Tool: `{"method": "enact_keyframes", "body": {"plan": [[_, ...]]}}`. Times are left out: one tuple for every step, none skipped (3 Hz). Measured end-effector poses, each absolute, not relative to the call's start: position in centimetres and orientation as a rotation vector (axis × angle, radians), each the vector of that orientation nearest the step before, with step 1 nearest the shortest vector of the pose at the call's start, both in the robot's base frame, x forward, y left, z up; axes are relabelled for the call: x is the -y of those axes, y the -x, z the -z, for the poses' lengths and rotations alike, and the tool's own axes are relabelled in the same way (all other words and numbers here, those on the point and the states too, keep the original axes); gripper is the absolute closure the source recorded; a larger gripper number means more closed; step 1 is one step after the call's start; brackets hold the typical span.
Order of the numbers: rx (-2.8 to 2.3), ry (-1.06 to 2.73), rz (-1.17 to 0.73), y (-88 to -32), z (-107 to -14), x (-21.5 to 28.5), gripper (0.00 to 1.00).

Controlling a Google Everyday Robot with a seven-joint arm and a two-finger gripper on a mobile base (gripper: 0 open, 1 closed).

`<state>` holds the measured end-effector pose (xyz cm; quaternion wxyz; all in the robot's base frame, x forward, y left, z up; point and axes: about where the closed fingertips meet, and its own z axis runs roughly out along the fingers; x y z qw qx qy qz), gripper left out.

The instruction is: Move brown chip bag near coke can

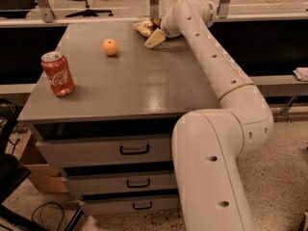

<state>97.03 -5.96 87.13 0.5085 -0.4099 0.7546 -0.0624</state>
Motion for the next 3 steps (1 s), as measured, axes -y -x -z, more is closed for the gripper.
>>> {"method": "enact_keyframes", "body": {"plan": [[-1.818,0.988,0.150,-97.03,-87.42,5.96,0.18],[-1.818,0.988,0.150,-97.02,-87.46,5.95,0.41],[-1.821,0.991,0.148,-97.07,-87.12,5.77,0.65]]}}
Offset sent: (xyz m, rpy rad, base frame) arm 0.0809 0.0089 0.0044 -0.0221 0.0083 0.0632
